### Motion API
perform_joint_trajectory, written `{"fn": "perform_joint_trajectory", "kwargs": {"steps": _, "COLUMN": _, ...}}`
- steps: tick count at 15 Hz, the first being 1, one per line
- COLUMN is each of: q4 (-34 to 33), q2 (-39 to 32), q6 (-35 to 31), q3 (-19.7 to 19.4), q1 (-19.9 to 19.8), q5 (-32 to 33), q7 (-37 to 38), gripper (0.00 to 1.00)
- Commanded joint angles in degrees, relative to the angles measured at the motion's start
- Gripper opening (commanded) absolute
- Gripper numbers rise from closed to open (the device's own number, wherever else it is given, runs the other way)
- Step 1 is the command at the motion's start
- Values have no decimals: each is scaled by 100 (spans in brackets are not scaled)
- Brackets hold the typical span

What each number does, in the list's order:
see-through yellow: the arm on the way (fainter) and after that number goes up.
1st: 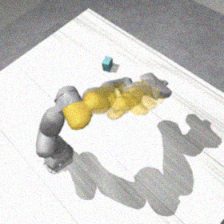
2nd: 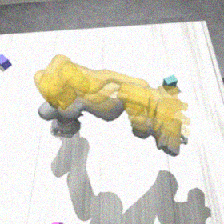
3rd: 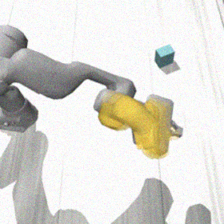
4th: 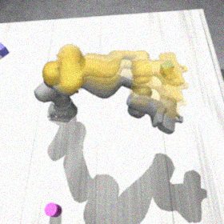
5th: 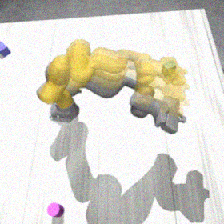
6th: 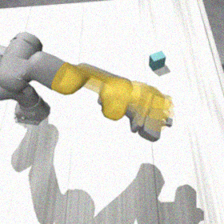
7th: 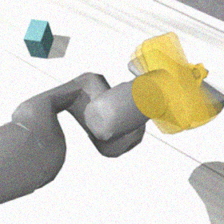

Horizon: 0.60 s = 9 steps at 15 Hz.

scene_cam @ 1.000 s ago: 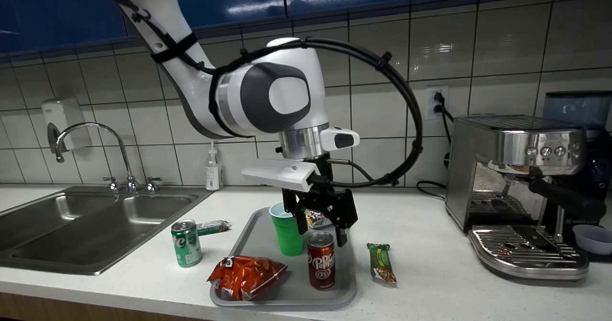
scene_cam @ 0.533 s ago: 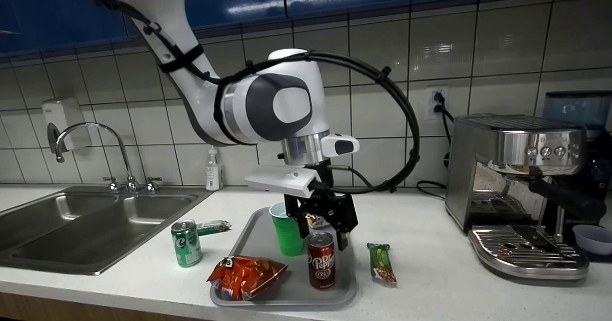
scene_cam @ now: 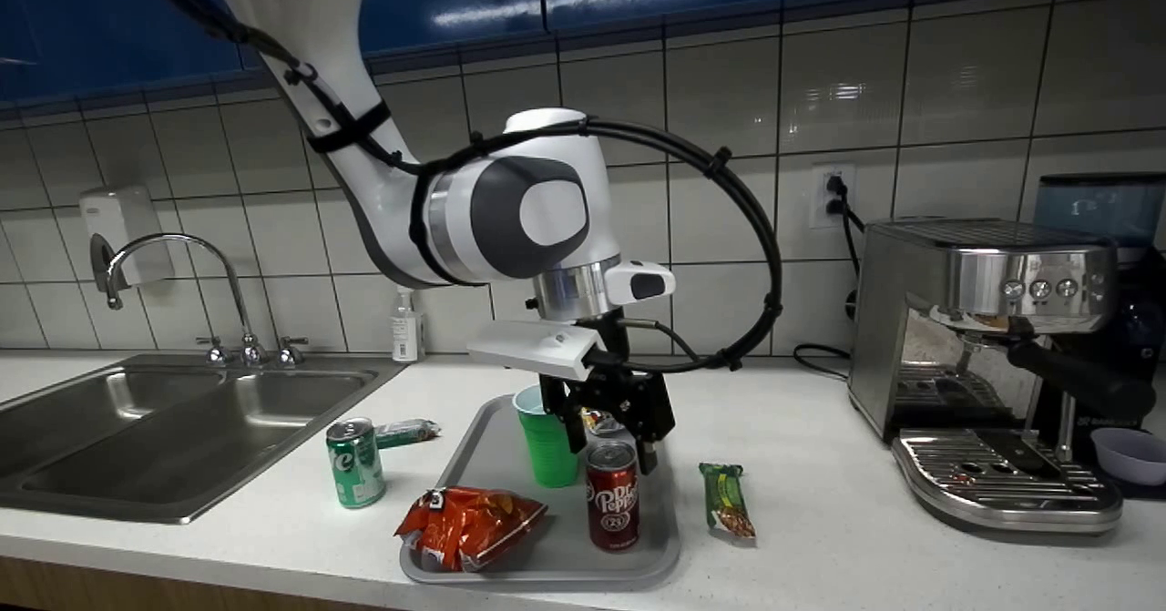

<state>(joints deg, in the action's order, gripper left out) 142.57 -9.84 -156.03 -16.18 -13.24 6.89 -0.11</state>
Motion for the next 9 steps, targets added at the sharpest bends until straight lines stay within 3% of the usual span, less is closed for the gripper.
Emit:
{"fn": "perform_joint_trajectory", "kwargs": {"steps": 1, "q4": -219, "q2": -304, "q6": -139, "q3": 6, "q1": 62, "q5": 51, "q7": 216, "gripper": 100}}
{"fn": "perform_joint_trajectory", "kwargs": {"steps": 7, "q4": -302, "q2": -495, "q6": -157, "q3": 2, "q1": 127, "q5": 40, "q7": 169, "gripper": 100}}
{"fn": "perform_joint_trajectory", "kwargs": {"steps": 8, "q4": -299, "q2": -509, "q6": -172, "q3": 2, "q1": 134, "q5": 45, "q7": 150, "gripper": 93}}
{"fn": "perform_joint_trajectory", "kwargs": {"steps": 9, "q4": -292, "q2": -512, "q6": -181, "q3": 1, "q1": 140, "q5": 51, "q7": 136, "gripper": 74}}
